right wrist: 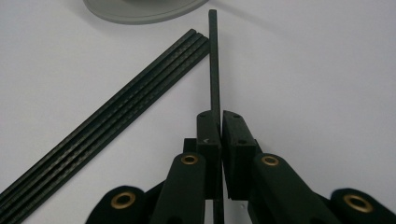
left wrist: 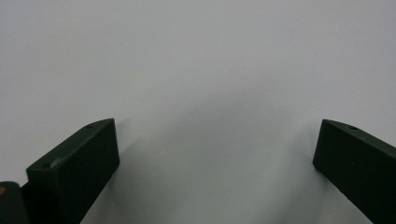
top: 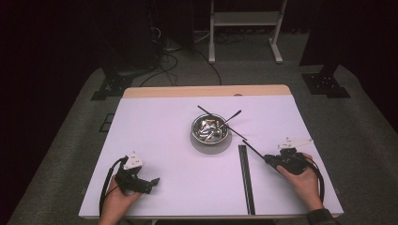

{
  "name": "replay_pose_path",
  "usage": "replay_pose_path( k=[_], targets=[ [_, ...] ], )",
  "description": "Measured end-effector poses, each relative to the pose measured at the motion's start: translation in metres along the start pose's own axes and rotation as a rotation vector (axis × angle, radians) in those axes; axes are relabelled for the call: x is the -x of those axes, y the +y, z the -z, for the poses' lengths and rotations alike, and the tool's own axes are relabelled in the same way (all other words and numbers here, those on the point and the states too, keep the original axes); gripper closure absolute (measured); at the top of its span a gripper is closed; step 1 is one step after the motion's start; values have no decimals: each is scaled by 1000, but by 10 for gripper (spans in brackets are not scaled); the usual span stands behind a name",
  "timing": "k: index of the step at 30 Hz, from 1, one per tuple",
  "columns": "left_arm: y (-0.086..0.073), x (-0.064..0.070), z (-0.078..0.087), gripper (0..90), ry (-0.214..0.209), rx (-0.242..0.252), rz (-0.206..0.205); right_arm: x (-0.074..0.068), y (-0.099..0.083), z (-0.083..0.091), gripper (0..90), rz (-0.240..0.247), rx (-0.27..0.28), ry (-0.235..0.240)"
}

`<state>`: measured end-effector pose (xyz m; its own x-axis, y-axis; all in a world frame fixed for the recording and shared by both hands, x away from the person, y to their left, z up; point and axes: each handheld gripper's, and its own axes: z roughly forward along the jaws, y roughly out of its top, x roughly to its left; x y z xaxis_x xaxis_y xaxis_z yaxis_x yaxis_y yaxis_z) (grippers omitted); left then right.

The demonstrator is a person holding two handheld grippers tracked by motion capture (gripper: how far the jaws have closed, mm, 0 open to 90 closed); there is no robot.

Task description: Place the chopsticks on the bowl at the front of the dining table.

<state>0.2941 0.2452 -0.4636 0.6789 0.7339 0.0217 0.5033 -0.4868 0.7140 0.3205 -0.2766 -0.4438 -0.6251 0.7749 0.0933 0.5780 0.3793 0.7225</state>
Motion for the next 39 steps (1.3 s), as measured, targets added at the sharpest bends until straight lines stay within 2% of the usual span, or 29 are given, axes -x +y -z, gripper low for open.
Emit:
replay_pose_path(
  k=[19,39],
  targets=[
    [0,0,0,0,0,0,0,-16,8,-6,854,35,-4,44],
    [0,0,0,0,0,-1,0,-36,25,-9,854,80,24,92]
  ],
)
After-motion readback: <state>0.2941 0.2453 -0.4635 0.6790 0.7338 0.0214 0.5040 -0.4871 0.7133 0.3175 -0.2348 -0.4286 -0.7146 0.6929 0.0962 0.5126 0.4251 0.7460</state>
